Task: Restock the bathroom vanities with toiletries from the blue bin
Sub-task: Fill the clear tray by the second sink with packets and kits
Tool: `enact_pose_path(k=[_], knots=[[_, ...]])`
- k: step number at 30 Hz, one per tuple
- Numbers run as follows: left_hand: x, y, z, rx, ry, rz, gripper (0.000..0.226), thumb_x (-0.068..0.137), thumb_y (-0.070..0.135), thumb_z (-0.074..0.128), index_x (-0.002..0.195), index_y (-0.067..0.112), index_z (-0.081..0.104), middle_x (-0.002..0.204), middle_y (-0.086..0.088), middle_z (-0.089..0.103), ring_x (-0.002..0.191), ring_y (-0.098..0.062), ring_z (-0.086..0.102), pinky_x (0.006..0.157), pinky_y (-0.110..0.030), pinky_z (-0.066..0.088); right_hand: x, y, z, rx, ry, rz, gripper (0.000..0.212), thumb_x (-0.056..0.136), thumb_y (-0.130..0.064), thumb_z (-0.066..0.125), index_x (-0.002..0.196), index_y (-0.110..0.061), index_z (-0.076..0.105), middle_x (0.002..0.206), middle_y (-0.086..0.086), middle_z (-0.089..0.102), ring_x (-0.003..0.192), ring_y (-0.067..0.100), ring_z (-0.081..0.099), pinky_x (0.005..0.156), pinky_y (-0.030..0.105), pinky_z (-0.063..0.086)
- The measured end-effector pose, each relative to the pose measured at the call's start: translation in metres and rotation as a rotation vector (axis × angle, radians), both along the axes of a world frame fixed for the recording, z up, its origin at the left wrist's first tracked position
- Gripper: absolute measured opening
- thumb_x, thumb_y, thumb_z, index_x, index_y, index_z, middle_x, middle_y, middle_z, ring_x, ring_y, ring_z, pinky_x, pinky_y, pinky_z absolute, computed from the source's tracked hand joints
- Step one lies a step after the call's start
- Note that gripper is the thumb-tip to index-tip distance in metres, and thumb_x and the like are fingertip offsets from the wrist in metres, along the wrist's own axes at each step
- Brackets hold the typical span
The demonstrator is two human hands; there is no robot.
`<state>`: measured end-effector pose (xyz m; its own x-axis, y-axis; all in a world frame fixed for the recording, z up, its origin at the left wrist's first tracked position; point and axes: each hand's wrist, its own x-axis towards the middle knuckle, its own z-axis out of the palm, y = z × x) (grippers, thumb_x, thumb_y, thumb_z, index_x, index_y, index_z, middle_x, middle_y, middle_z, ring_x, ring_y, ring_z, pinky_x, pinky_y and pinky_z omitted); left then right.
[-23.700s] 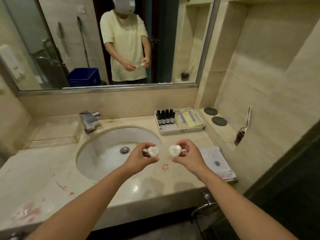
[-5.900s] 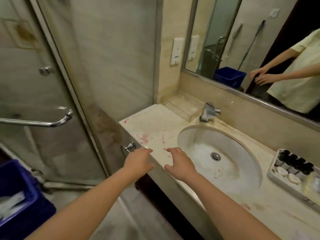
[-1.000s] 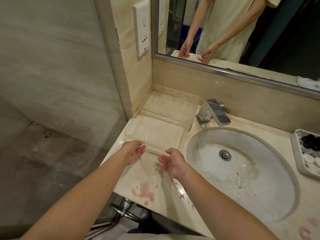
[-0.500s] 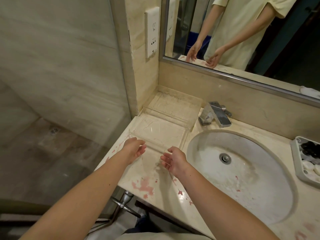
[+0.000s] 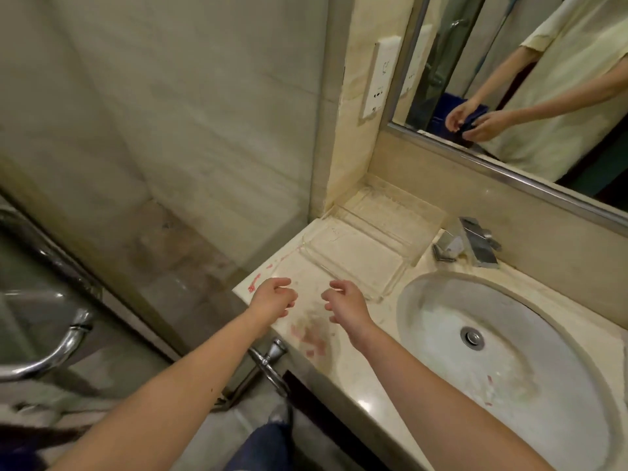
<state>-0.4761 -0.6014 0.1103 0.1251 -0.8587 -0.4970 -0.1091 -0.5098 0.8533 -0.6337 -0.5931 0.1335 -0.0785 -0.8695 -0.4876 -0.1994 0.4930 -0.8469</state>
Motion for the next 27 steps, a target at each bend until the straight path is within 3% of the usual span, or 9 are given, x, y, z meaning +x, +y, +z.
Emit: enact_pose_path(k=[4, 7, 10, 14, 16, 18, 22, 25, 27], knots=[[0.029, 0.032, -0.008, -0.023, -0.04, 0.072, 0.036, 0.089, 0.005, 0.058, 0.125, 0.007, 0.052, 0.09, -0.008, 0.061, 0.075, -0.017, 0.057, 0.064, -0.026, 0.046, 0.032, 0.013, -0.006, -0.138, 0.265, 0.292, 0.042, 0.087, -0.021, 0.061, 0.128, -0.018, 0.053, 0.115, -0.001, 0.057, 0.096, 0.014, 0.058, 0.077, 0.025, 0.046], [0.054, 0.056, -0.016, -0.023, -0.111, 0.121, 0.034, 0.089, 0.004, 0.06, 0.122, 0.006, 0.055, 0.095, -0.011, 0.062, 0.08, -0.019, 0.057, 0.071, -0.029, 0.047, 0.058, 0.025, -0.012, -0.19, 0.388, 0.506, 0.047, 0.085, -0.024, 0.06, 0.13, -0.02, 0.051, 0.126, 0.001, 0.054, 0.106, 0.018, 0.058, 0.092, 0.031, 0.047], [0.08, 0.085, -0.025, -0.015, -0.162, 0.176, 0.034, 0.088, 0.005, 0.063, 0.122, 0.005, 0.057, 0.094, -0.008, 0.063, 0.085, -0.019, 0.057, 0.08, -0.032, 0.047, 0.087, 0.039, -0.016, -0.221, 0.462, 0.696, 0.052, 0.083, -0.028, 0.06, 0.133, -0.021, 0.05, 0.131, 0.0, 0.052, 0.114, 0.018, 0.056, 0.097, 0.034, 0.045], [0.118, 0.131, -0.034, -0.005, -0.215, 0.278, 0.034, 0.087, 0.001, 0.064, 0.12, 0.0, 0.057, 0.082, -0.002, 0.061, 0.083, -0.017, 0.057, 0.076, -0.026, 0.046, 0.131, 0.063, -0.02, -0.282, 0.486, 0.86, 0.053, 0.082, -0.027, 0.063, 0.133, -0.019, 0.051, 0.133, 0.002, 0.053, 0.119, 0.017, 0.055, 0.1, 0.033, 0.045], [0.138, 0.159, -0.036, 0.01, -0.257, 0.333, 0.034, 0.086, 0.0, 0.064, 0.12, -0.001, 0.058, 0.087, -0.006, 0.062, 0.087, -0.018, 0.059, 0.082, -0.027, 0.048, 0.153, 0.079, -0.022, -0.291, 0.487, 0.924, 0.052, 0.083, -0.027, 0.063, 0.133, -0.018, 0.051, 0.132, 0.004, 0.053, 0.117, 0.019, 0.055, 0.1, 0.032, 0.045], [0.159, 0.19, -0.039, 0.013, -0.281, 0.39, 0.034, 0.086, -0.001, 0.064, 0.119, -0.003, 0.058, 0.091, -0.008, 0.06, 0.089, -0.018, 0.057, 0.075, -0.019, 0.045, 0.176, 0.099, -0.025, -0.297, 0.482, 0.98, 0.051, 0.084, -0.027, 0.063, 0.132, -0.017, 0.051, 0.13, 0.006, 0.053, 0.115, 0.022, 0.056, 0.098, 0.032, 0.045], [0.201, 0.261, -0.042, 0.041, -0.281, 0.427, 0.036, 0.088, 0.007, 0.064, 0.123, 0.007, 0.056, 0.099, -0.002, 0.059, 0.091, -0.014, 0.057, 0.082, -0.022, 0.045, 0.224, 0.149, -0.026, -0.329, 0.495, 1.077, 0.051, 0.084, -0.028, 0.064, 0.132, -0.017, 0.051, 0.13, 0.006, 0.053, 0.116, 0.023, 0.055, 0.1, 0.033, 0.045], [0.233, 0.318, -0.043, 0.037, -0.328, 0.464, 0.036, 0.088, 0.011, 0.065, 0.122, 0.011, 0.057, 0.091, 0.009, 0.059, 0.083, -0.006, 0.057, 0.072, -0.009, 0.045, 0.26, 0.196, -0.024, -0.346, 0.477, 1.154, 0.052, 0.085, -0.024, 0.063, 0.134, -0.016, 0.05, 0.135, 0.006, 0.051, 0.121, 0.022, 0.052, 0.103, 0.032, 0.042], [0.251, 0.357, -0.044, 0.051, -0.348, 0.487, 0.036, 0.087, 0.015, 0.065, 0.123, 0.015, 0.057, 0.091, 0.012, 0.06, 0.086, -0.007, 0.059, 0.076, -0.014, 0.048, 0.283, 0.227, -0.023, -0.374, 0.461, 1.213, 0.052, 0.083, -0.025, 0.063, 0.133, -0.017, 0.051, 0.134, 0.005, 0.051, 0.121, 0.021, 0.052, 0.102, 0.03, 0.042]])
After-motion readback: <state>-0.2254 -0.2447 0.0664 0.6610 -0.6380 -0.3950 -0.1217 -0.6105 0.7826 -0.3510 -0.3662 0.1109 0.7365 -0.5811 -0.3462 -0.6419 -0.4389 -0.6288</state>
